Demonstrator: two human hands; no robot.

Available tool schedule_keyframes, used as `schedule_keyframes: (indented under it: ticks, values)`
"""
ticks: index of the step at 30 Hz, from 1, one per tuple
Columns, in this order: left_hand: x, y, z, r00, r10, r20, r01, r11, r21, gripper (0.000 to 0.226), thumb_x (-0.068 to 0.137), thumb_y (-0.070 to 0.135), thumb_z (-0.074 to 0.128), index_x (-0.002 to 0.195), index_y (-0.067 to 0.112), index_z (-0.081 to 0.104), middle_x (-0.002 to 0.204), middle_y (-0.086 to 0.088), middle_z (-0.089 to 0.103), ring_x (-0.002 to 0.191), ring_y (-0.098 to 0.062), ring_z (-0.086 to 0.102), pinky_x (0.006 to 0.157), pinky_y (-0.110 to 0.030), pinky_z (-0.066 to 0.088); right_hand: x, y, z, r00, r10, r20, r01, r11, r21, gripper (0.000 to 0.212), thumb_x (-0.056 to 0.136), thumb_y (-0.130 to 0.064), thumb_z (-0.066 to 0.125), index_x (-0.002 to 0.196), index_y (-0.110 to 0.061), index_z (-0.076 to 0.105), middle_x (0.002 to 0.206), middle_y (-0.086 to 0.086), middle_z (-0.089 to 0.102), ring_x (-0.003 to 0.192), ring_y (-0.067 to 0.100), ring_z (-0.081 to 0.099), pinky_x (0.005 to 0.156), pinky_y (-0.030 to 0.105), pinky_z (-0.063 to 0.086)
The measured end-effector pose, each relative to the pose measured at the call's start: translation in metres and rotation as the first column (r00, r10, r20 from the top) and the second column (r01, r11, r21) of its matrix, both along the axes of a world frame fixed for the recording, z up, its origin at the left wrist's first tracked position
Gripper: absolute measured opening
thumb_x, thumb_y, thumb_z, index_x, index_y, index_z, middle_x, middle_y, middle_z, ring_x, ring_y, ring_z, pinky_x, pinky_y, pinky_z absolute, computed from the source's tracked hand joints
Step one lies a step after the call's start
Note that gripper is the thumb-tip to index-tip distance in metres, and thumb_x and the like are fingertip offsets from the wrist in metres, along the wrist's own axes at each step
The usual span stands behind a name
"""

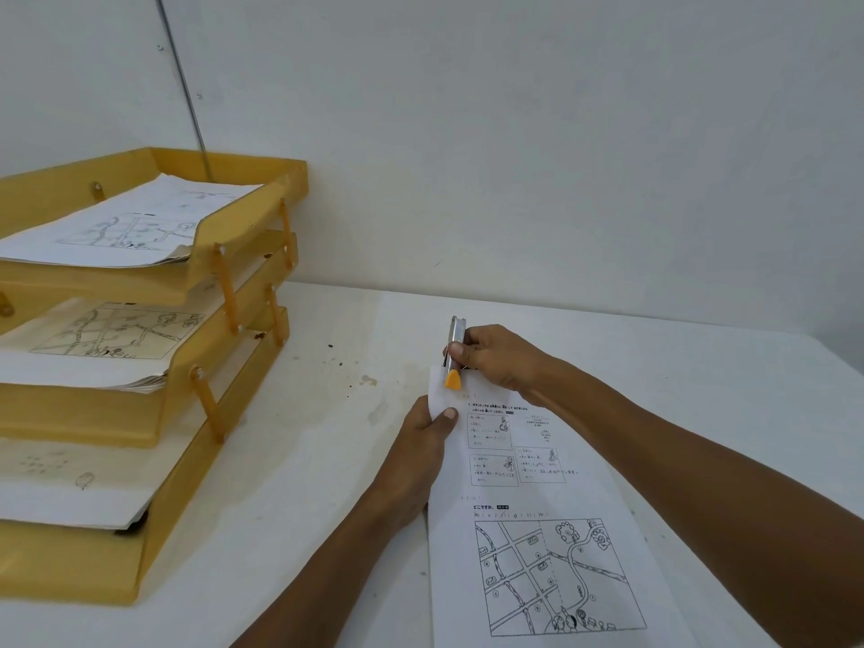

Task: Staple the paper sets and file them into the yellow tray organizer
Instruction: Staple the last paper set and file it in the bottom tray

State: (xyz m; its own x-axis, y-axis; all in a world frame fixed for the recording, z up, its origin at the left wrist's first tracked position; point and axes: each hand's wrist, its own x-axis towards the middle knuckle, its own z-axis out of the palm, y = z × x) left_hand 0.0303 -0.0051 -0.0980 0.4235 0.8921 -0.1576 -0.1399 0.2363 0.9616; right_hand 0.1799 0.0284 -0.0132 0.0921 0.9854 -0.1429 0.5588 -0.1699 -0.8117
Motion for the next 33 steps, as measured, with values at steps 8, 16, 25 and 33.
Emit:
schedule_keyframes:
  ticks: [8, 16, 25, 33]
  values:
    - [-0.001, 0.006, 0.012, 0.999, 0.032, 0.041, -0.032, 0.999, 0.001, 0.044, 0.095, 0.051, 0.064, 0.130, 0.024, 0.057, 0.120, 0.002, 0.074, 0.107, -0.015, 0.074, 0.097, -0.041, 0.058, -0.003, -0.003, -0.002, 1.000, 0.001, -0.029, -0.001, 1.000, 0.024, 0.028, 0.100, -0.027, 0.056, 0.108, -0.002, 0.066, 0.112, 0.019, 0.070, 0.090, 0.022, 0.062, 0.087, 0.040, 0.051]
    - [0.006, 0.011, 0.008, 0.990, 0.130, -0.049, -0.122, 0.983, 0.138, 0.033, 0.095, 0.048, 0.065, 0.112, 0.020, 0.068, 0.107, 0.000, 0.076, 0.101, -0.017, 0.073, 0.082, -0.029, 0.058, -0.007, -0.003, -0.005, 0.999, 0.031, -0.025, -0.030, 0.999, 0.027, 0.026, 0.101, -0.022, 0.055, 0.111, -0.001, 0.065, 0.109, 0.016, 0.071, 0.091, 0.019, 0.062, 0.082, 0.029, 0.049]
    - [0.004, 0.013, 0.008, 0.993, 0.115, -0.020, -0.113, 0.991, 0.072, 0.038, 0.095, 0.048, 0.065, 0.120, 0.020, 0.062, 0.113, 0.001, 0.074, 0.104, -0.014, 0.071, 0.076, -0.024, 0.054, -0.013, -0.002, -0.005, 0.999, 0.051, -0.002, -0.051, 0.998, 0.030, 0.023, 0.102, -0.019, 0.053, 0.112, -0.002, 0.063, 0.100, 0.008, 0.067, 0.088, 0.017, 0.060, 0.072, 0.021, 0.046]
    - [0.005, 0.016, 0.003, 0.987, 0.163, -0.004, -0.162, 0.982, 0.096, 0.031, 0.096, 0.041, 0.066, 0.116, 0.018, 0.063, 0.112, -0.003, 0.074, 0.104, -0.019, 0.072, 0.084, -0.032, 0.059, -0.020, -0.004, -0.003, 0.999, 0.040, -0.024, -0.038, 0.998, 0.054, 0.022, 0.102, -0.019, 0.052, 0.115, -0.002, 0.061, 0.105, 0.012, 0.070, 0.087, 0.016, 0.063, 0.073, 0.020, 0.048]
